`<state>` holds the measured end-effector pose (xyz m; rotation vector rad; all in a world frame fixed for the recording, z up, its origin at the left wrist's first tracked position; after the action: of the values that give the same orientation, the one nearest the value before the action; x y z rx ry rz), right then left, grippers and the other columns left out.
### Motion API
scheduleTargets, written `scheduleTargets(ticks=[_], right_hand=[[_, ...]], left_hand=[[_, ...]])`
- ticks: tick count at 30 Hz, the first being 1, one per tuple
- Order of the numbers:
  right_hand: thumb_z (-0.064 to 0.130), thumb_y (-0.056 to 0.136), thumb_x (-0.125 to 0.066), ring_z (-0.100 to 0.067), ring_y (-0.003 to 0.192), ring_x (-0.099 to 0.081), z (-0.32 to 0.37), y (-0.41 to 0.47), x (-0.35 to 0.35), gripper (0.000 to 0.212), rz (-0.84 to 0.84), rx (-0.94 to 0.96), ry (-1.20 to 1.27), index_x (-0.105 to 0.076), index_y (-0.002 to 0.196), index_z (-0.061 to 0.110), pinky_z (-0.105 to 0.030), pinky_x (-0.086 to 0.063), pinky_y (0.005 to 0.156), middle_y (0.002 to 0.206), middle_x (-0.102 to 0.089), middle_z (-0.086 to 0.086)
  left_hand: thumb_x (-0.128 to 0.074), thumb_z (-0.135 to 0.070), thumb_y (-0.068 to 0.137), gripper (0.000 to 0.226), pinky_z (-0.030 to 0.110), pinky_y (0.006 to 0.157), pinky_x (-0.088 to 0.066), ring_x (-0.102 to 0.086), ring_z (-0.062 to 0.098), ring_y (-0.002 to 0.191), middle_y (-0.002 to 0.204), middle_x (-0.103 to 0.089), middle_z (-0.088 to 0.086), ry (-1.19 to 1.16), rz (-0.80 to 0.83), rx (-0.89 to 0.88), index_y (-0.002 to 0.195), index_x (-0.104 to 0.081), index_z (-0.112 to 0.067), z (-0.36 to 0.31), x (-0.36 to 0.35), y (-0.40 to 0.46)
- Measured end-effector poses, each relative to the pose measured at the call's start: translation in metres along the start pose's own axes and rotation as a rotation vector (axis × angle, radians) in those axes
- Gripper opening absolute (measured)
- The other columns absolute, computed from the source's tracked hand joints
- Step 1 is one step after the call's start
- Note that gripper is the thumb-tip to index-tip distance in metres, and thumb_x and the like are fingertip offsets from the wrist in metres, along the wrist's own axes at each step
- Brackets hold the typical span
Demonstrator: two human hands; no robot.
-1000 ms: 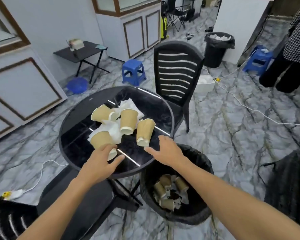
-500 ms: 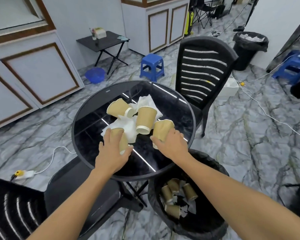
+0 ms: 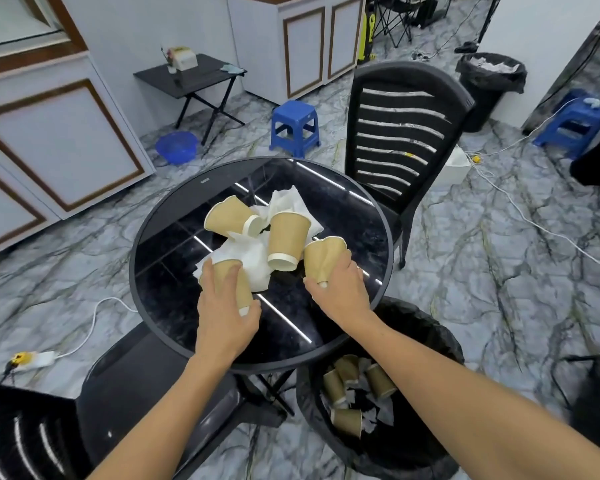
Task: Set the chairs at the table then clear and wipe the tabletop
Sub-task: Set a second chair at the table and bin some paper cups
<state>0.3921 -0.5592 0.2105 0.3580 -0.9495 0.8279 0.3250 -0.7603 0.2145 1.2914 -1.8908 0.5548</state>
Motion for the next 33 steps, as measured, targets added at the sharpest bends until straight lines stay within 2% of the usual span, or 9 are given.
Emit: scheduleTargets(ticks=[7,12,16,21,26,30,33], right_hand=[[0.039,0.089,-0.063,-0.035,0.119,-0.043,-0.004,-0.007,-0.004,0.082,0.006,0.011,0.046,-0.019,0.145,-0.002,-0.044,-0.048,0.090,0.131,-0.046,-0.018],[0.040,0.089,-0.062,-0.036,0.116,-0.047,-0.013,-0.023,0.001,0.081,-0.012,0.031,0.045,-0.022,0.145,-0.002,-0.045,-0.048,0.091,0.128,-0.049,-0.019],[0.040,0.087,-0.064,-0.035,0.110,-0.049,-0.030,-0.038,0.012,0.079,-0.022,0.061,0.053,-0.026,0.142,-0.001,-0.042,-0.049,0.085,0.121,-0.051,-0.016],[0.042,0.083,-0.064,-0.032,0.109,-0.049,-0.057,-0.056,0.034,0.077,-0.007,0.071,0.080,-0.028,0.140,0.004,-0.044,-0.050,0.084,0.122,-0.050,-0.013],[0.042,0.082,-0.065,-0.032,0.102,-0.053,-0.097,-0.078,0.060,0.068,-0.007,0.045,0.086,-0.033,0.130,0.008,-0.042,-0.050,0.080,0.114,-0.053,-0.011],[0.043,0.081,-0.065,-0.032,0.105,-0.052,-0.136,-0.096,0.077,0.075,-0.011,0.000,0.077,-0.030,0.136,0.008,-0.043,-0.050,0.084,0.117,-0.053,-0.012],[0.047,0.081,-0.065,-0.032,0.105,-0.054,-0.167,-0.107,0.084,0.074,-0.023,-0.043,0.052,-0.032,0.135,0.009,-0.043,-0.050,0.081,0.116,-0.054,-0.011]], left_hand=[[-0.068,-0.030,0.084,0.069,0.053,0.095,-0.048,-0.045,0.045,0.125,0.165,0.005,-0.005,-0.009,-0.007,0.008,0.145,-0.036,-0.034,0.001,0.002,-0.008],[-0.067,-0.033,0.084,0.071,0.052,0.090,-0.052,-0.046,0.043,0.127,0.163,0.008,-0.014,-0.017,0.023,-0.009,0.145,-0.033,-0.041,-0.004,0.002,-0.019],[-0.067,-0.033,0.084,0.071,0.048,0.093,-0.051,-0.044,0.040,0.130,0.164,0.009,-0.015,-0.034,0.059,-0.040,0.147,-0.034,-0.040,-0.017,-0.004,-0.034],[-0.069,-0.033,0.084,0.072,0.043,0.093,-0.050,-0.044,0.036,0.132,0.163,0.008,-0.017,-0.081,0.083,-0.076,0.147,-0.034,-0.040,-0.046,-0.017,-0.055],[-0.071,-0.032,0.084,0.070,0.037,0.093,-0.047,-0.042,0.030,0.134,0.164,0.005,-0.012,-0.135,0.110,-0.140,0.145,-0.037,-0.036,-0.084,-0.045,-0.083],[-0.073,-0.032,0.081,0.070,0.042,0.099,-0.048,-0.038,0.030,0.138,0.164,0.004,-0.012,-0.173,0.160,-0.204,0.141,-0.038,-0.038,-0.111,-0.072,-0.103],[-0.074,-0.030,0.080,0.068,0.046,0.105,-0.045,-0.034,0.028,0.141,0.165,0.002,-0.010,-0.177,0.171,-0.288,0.139,-0.041,-0.035,-0.130,-0.091,-0.115]])
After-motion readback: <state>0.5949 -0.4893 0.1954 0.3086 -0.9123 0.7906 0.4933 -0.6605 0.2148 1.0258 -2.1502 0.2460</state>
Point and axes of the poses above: each hand's wrist, its own y-axis towards the middle knuckle, its own x-axis out of the back of the hand, z = x × y, the point moved 1 cm from there along y, towards the middle knuckle
